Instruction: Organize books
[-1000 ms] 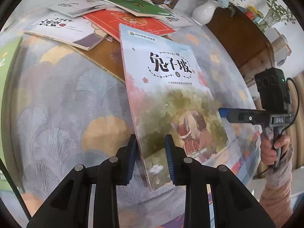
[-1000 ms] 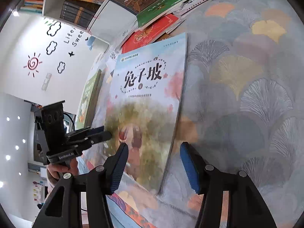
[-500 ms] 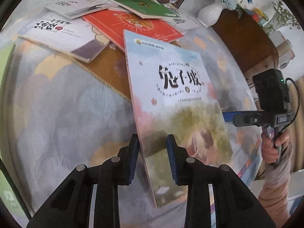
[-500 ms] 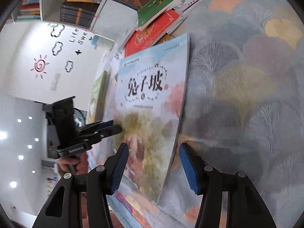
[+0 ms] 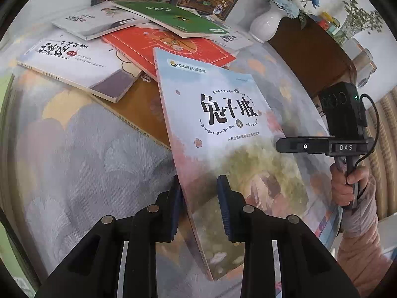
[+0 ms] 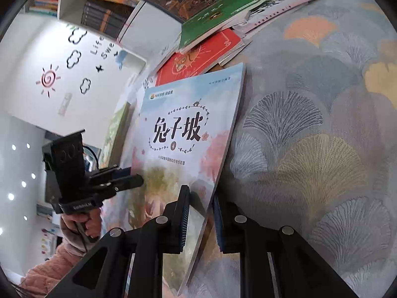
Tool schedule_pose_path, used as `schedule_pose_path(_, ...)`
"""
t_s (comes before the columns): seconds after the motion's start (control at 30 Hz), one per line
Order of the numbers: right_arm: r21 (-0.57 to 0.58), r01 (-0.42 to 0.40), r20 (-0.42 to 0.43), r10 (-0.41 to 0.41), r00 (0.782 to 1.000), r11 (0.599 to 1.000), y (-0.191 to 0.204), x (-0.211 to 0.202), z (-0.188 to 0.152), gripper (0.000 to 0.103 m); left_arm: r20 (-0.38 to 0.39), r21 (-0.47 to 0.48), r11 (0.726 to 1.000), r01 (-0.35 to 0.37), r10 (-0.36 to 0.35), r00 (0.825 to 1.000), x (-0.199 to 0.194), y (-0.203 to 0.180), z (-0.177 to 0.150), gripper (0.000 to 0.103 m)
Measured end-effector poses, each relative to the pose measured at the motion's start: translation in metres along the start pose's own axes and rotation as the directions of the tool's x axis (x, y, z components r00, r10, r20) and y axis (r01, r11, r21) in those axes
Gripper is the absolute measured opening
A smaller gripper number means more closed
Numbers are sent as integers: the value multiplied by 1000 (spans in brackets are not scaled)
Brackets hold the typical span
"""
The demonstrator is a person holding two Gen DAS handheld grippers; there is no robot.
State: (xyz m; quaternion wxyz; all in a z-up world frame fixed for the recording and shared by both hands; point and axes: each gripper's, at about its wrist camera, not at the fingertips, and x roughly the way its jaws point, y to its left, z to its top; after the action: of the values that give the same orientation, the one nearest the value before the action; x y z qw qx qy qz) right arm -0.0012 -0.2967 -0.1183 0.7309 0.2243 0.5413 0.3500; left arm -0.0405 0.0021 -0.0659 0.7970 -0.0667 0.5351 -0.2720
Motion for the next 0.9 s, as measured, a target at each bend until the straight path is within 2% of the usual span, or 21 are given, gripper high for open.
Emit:
schedule_pose_path(0.1,-17,50,10,-50,999,999,7,-5,-5,18,-34,-20,1000,10,-10,999,-1,4,5,28)
schedule_pose_path(0.13,-27,61,2,-61,998,998,13,-5,-6,21,-44,-15,1000,-2,2,999,0,1,6,27)
schedule_pose_path(0.23,-31,59,-14,-59,998,998,27,-9,-8,21,-55,26,998,-56,58,997,-4,-7,10,26)
schedule_pose_path(0.37,-79,68,9,-68,998,995,52,-22,-10,20,-62,-25,999,46,-47,997,-16,2,13,25)
schedule_pose_path(0.4,-84,60,9,-59,998,995,59,-25,-10,20,-60,-23,999,45,-47,997,-17,2,15,25)
schedule_pose_path(0.47,-93,55,9,-54,998,994,70,-27,-9,20,-37,-2,1000,17,-17,999,-27,0,16,25)
schedule_pose_path(0.6,-142,80,18,-78,997,987,99,-32,-7,20,0,-14,999,48,-48,999,-48,3,23,25)
schedule_pose_path(0.7,-158,73,18,-71,997,985,122,-35,-2,20,38,2,1000,28,-28,999,-67,5,26,25)
schedule_pose_path(0.8,-224,102,35,-97,995,969,154,-33,7,20,76,6,1000,20,-20,997,-87,10,29,25)
schedule_pose_path(0.9,-272,92,40,-84,996,958,183,-25,15,20,124,-5,1000,6,-5,992,-107,22,32,25)
